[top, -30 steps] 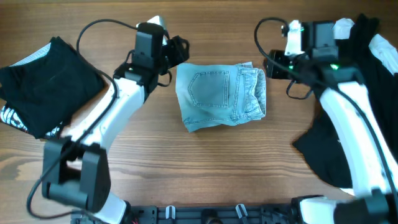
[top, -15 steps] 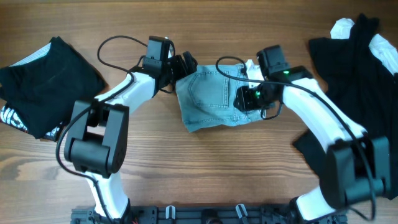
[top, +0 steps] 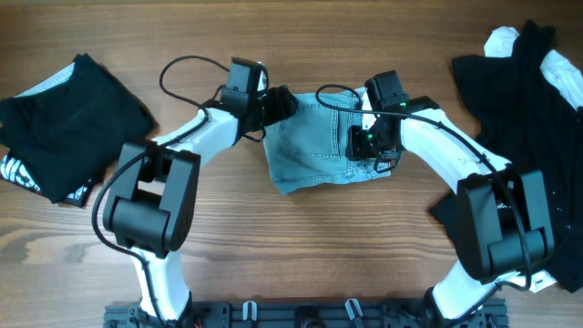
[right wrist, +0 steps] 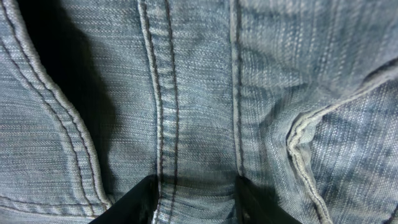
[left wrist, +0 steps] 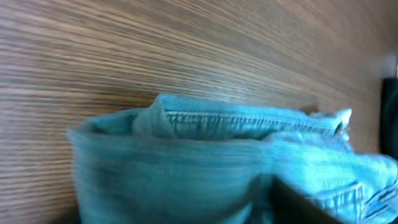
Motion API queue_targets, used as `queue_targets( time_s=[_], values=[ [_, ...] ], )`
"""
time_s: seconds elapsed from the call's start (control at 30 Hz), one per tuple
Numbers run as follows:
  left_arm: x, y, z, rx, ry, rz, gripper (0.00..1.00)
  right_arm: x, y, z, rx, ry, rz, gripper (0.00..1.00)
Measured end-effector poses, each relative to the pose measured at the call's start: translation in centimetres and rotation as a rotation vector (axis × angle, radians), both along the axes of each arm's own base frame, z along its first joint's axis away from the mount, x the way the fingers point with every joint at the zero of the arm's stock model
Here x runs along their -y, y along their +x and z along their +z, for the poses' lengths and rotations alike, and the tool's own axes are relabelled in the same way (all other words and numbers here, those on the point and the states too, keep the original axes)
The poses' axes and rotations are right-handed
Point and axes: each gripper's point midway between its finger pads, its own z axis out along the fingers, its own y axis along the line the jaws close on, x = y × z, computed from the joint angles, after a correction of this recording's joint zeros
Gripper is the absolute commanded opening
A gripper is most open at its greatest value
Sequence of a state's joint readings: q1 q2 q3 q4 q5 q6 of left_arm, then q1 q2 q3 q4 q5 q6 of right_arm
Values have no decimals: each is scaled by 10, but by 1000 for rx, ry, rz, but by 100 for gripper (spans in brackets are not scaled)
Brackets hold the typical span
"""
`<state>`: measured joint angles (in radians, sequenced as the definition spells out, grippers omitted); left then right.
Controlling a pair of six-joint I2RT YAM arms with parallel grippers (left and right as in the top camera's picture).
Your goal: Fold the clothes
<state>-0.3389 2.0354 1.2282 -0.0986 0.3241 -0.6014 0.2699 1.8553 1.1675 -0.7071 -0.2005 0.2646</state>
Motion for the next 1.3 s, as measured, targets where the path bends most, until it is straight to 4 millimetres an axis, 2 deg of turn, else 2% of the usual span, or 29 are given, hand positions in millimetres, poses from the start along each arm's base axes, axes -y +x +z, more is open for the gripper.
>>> queue_targets(
  time_s=[0.03, 0.17, 0.23, 0.4, 0.5, 0.53, 0.63, 0.67, 0.73, 0.77, 0.83, 0.87, 0.9, 1.0, 1.13, 1.23, 1.27, 1.3],
  values=[
    [3, -1, 0, 13, 10, -22, 4, 0, 1, 0, 3, -2, -1, 45],
    [11, -6, -1, 35, 36, -82, 4, 1, 1, 0, 3, -4, -2, 45],
    [7, -6, -2, 31, 44, -85, 4, 1, 1, 0, 5, -6, -2, 46],
    [-16, -11, -2, -25, 67, -53, 4, 1, 11, 7, 23, -17, -4, 47],
    [-63, 0, 28, 2, 102, 58, 4, 11, 15, 17, 33, -59, -15, 50],
    [-89, 8, 46, 38, 117, 118, 4, 14, 15, 23, 40, -66, -15, 51],
    [-188, 27, 113, 197, 173, 331, 4, 19, 25, 52, 122, -73, -14, 52],
    [-232, 26, 142, 262, 200, 429, 4, 19, 28, 66, 158, -67, -15, 51],
    [-297, 15, 183, 351, 244, 578, 4, 19, 30, 88, 212, -58, -16, 51],
    [-317, 9, 195, 375, 261, 627, 4, 19, 30, 93, 224, -55, -17, 51],
    [-374, -14, 218, 411, 303, 763, 5, 19, 30, 100, 237, -52, -17, 51],
    [-400, -27, 222, 409, 326, 829, 5, 19, 30, 99, 236, -53, -16, 51],
    [-416, -38, 221, 391, 340, 870, 5, 19, 29, 99, 233, -54, -14, 51],
    [-460, -74, 201, 277, 362, 984, 5, 19, 29, 99, 232, -55, -10, 51],
    [-488, -100, 174, 167, 360, 1055, 6, 19, 29, 99, 232, -54, -10, 52],
    [-499, -114, 159, 104, 353, 1089, 8, 19, 29, 99, 232, -54, -10, 52],
    [-504, -119, 156, 90, 351, 1101, 9, 19, 29, 99, 233, -55, -7, 52],
    [-507, -121, 154, 85, 348, 1110, 16, 19, 29, 99, 233, -55, -6, 52]
  ],
)
